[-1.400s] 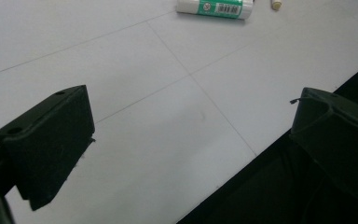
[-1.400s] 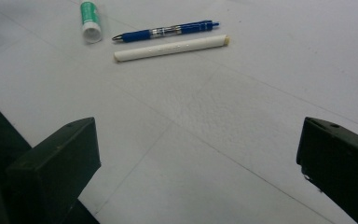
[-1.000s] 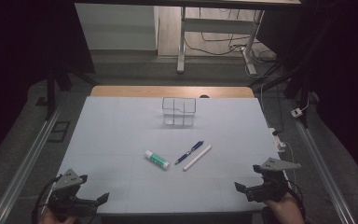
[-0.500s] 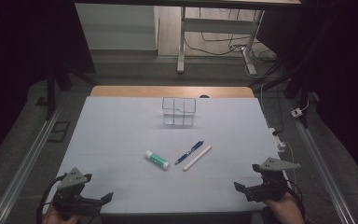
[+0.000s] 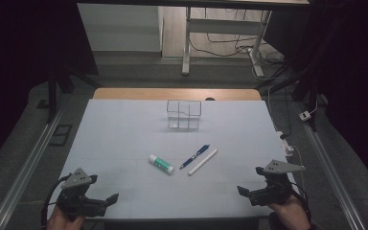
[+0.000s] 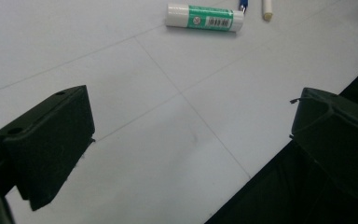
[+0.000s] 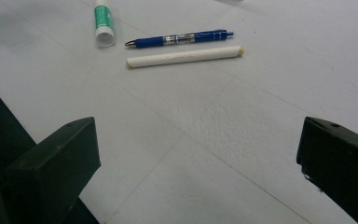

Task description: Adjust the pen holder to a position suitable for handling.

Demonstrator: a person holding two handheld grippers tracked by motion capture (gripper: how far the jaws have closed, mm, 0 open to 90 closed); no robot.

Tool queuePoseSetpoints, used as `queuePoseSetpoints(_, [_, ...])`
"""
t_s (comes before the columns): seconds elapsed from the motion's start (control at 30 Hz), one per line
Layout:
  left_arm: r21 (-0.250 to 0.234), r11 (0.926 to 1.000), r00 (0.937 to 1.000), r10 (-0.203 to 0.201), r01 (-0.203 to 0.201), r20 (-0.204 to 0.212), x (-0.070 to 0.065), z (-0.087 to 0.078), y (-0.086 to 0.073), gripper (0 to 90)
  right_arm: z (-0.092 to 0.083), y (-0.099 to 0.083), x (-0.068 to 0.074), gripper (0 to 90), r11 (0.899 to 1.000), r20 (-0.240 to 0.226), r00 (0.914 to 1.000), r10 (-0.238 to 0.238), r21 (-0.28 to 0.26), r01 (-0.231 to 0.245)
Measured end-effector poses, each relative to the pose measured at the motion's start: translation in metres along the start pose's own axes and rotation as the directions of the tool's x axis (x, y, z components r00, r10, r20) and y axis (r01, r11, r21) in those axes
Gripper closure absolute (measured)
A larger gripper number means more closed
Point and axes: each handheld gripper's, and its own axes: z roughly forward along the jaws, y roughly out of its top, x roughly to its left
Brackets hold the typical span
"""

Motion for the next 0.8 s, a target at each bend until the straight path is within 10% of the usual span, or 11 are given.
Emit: queuePoseSetpoints(0.8, [-0.021,0.9944,0.991,0.105,-0.103,0.083,0.006,0.026,0.022,0.0,0.025,0.021,0.006,0.0,0.999,-0.074,0.9959,-0.052,-0.014,0.052])
